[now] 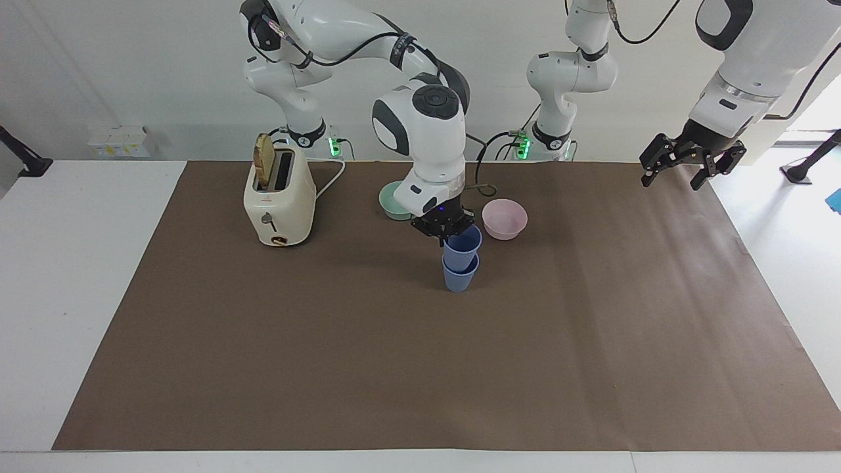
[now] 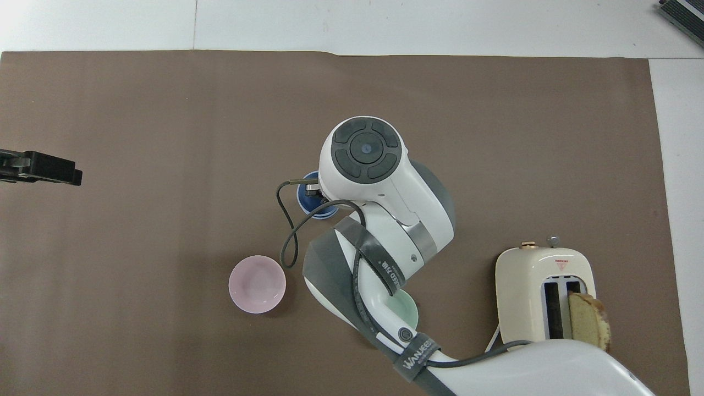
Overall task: Stack blue cups with both arms
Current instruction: 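Lower the held cup into the center blue cup with the right gripper, then open the right gripper and raise it away from the stacked cups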
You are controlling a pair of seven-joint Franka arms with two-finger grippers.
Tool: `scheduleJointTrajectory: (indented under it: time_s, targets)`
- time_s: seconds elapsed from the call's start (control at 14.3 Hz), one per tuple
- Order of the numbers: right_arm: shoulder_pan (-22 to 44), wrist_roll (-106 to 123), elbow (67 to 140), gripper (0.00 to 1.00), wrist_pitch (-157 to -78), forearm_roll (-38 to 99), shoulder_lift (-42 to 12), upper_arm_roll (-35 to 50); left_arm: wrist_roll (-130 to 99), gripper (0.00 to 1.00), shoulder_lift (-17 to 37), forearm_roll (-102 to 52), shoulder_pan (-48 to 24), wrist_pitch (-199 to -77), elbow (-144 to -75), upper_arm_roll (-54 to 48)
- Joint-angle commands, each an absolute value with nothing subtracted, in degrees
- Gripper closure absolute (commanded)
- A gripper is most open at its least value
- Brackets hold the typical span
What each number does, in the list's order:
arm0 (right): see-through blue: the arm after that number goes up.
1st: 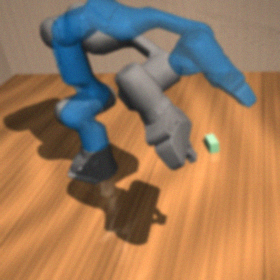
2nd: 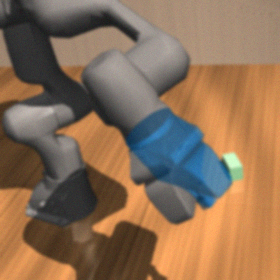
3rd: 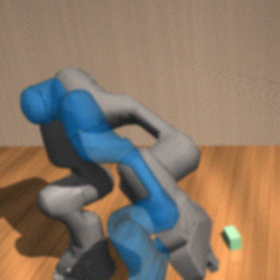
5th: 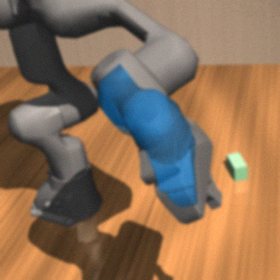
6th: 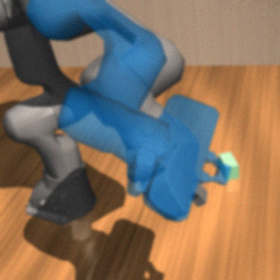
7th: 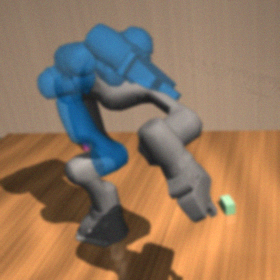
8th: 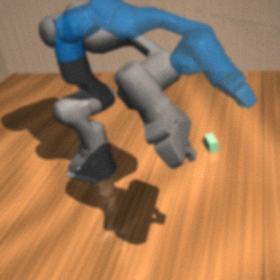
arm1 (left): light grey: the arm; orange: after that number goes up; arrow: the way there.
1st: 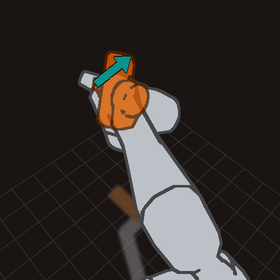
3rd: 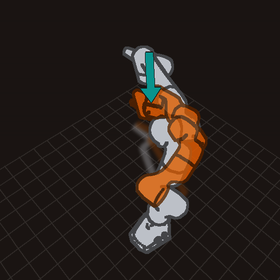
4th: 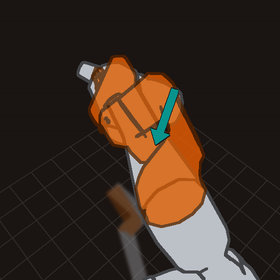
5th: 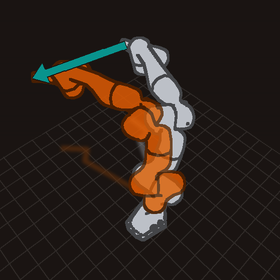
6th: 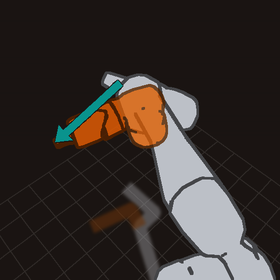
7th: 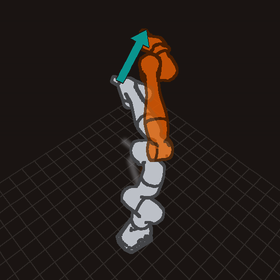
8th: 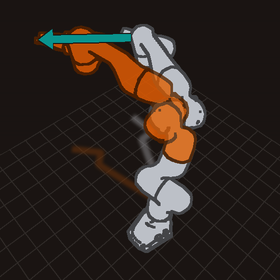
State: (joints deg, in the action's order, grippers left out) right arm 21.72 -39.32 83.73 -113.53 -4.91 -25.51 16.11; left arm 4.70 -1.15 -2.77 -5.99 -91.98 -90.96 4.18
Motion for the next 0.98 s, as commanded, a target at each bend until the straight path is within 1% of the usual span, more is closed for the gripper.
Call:
scheduleJointTrajectory:
  time_s: [0.0, 0.07, 0.14, 0.21, 0.56, 0.77, 0.91]
  targets:
    - [21.4, -40.6, 85.8, 1.0, -117.1, -5.2, -26.2, 16.8, 4.9, 0.0, -1.1, -1.8, -5.4, -90.6, -89.8, 3.8]
    - [21.5, -40.7, 85.8, 1.0, -117.1, -5.1, -26.3, 16.8, 4.9, 0.0, -1.1, -1.8, -5.4, -90.6, -89.8, 3.8]
    - [21.4, -41.0, 85.7, 0.66, -117.2, -4.3, -26.4, 16.8, 4.9, 0.0, -1.1, -1.8, -5.4, -90.6, -89.8, 3.8]
    - [21.3, -41.0, 85.7, 0.01, -117.2, -3.3, -26.5, 16.8, 4.9, 0.0, -1.1, -1.8, -5.4, -90.6, -89.8, 3.8]
    - [21.0, -40.5, 84.7, 0.0, -117.2, -4.5, -26.4, 16.5, 4.9, 0.0, -1.1, -1.8, -5.4, -90.6, -89.8, 3.8]
    - [20.3, -40.2, 81.7, 0.0, -116.0, -6.2, -25.9, 16.2, 4.9, 0.0, -1.1, -1.8, -5.4, -90.6, -89.8, 3.8]
    - [18.5, -39.9, 81.4, 0.0, -114.6, -8.8, -24.8, 16.1, 4.9, 0.0, -1.1, -1.8, -5.4, -90.6, -89.8, 3.8]
